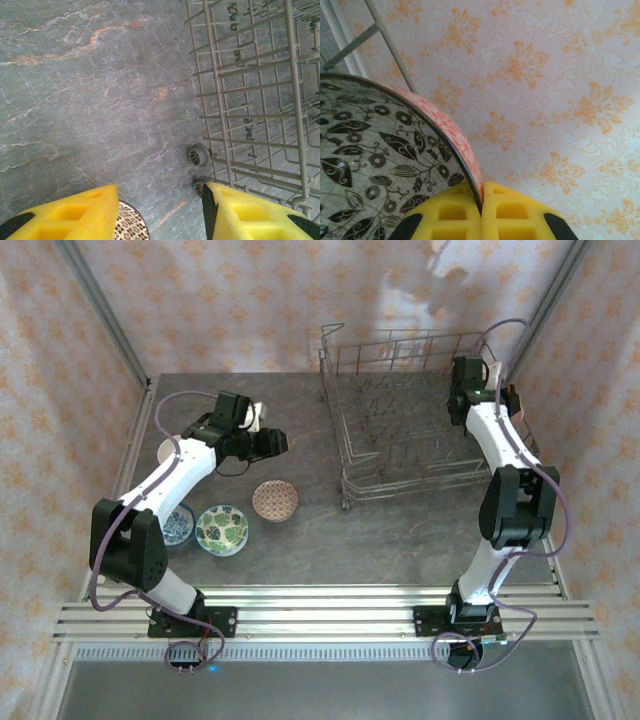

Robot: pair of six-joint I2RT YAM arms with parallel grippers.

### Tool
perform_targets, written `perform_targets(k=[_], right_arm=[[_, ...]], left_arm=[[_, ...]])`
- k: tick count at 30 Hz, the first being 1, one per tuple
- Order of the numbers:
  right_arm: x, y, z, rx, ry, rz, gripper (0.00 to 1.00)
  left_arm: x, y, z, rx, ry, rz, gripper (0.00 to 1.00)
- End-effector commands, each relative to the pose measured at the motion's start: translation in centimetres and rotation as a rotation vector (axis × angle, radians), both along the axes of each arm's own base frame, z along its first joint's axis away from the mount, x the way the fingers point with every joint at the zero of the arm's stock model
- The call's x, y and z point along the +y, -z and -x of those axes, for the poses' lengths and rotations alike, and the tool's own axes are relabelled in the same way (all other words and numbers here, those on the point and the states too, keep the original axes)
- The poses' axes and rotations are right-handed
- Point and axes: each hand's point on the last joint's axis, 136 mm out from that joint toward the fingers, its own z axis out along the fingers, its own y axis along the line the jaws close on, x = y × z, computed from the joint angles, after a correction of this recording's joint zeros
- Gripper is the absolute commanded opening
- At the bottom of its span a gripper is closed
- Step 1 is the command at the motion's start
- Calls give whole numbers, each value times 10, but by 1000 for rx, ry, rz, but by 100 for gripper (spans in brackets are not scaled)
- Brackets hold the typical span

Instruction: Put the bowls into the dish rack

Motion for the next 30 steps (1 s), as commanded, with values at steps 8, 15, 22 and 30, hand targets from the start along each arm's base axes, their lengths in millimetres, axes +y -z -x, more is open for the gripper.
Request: perform_targets(k=[8,15,22,30], right_arm=[[-6,-19,-9,-5,7,114,0],[-1,-29,-2,-4,-18,170,0],[8,-25,-4,33,-24,193,0],[27,-16,-7,66,-53,206,0]], left_arm=[[-1,-3,1,-12,25,-16,49],[-1,-1,2,-17,12,-4,49],[0,-2,5,-22,15,-9,49],[3,0,12,-23,14,-15,49]])
